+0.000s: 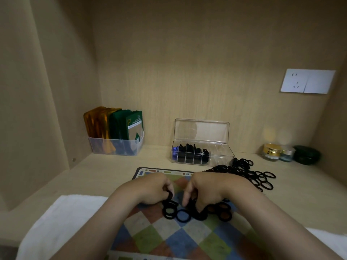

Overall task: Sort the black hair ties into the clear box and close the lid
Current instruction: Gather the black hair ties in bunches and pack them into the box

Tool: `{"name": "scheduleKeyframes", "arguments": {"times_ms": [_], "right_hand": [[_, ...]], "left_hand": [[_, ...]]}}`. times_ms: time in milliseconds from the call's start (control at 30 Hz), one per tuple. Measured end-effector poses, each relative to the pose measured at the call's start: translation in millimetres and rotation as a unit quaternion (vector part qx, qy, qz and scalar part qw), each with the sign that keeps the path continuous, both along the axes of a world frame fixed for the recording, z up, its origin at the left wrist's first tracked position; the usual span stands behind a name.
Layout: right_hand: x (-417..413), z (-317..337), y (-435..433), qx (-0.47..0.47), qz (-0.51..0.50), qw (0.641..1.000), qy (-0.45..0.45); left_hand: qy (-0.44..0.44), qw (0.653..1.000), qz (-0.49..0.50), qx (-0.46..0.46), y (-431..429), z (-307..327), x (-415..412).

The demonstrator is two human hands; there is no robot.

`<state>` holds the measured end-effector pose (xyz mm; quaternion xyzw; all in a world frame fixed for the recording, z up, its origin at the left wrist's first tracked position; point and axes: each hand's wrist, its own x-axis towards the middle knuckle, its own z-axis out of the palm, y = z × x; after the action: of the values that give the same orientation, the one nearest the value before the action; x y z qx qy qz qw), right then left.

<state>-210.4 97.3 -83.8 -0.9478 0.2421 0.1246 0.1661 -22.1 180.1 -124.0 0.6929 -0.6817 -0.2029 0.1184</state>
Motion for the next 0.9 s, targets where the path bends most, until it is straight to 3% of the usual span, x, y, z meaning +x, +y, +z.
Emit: {"name": "scheduleKeyframes", "arguments": {"times_ms": [167,367,467,567,733,900], "right_hand": [[-2,-1,-1,-0.011,0.0,1.0,-0.016],[-6,-1,-18,-0.025,-0.045,0.99,-0.135],[-8,-1,-25,-0.021,-0.047,0.985,-0.163],[-9,0,-28,-0.024,-0.047,0.987,-0.152],[-10,1,-29,0.002,-0.074,0.984,-0.164],[-15,5,-32,0.011,-0.091,0.977,-0.192]], "left_hand": [[0.005,1.0,-0.006,-0.001,5,1,0],[-0.004,1.0,0.002,-0.022,6,1,0],[0.089,0.995,0.015,-0.034,13,10,1],[0.158,0.987,0.001,0.028,21,20,-2],[0.007,0.998,-0.022,0.052,24,22,-13],[-0.037,0.999,-0.012,0.031,19,20,-19]]}}
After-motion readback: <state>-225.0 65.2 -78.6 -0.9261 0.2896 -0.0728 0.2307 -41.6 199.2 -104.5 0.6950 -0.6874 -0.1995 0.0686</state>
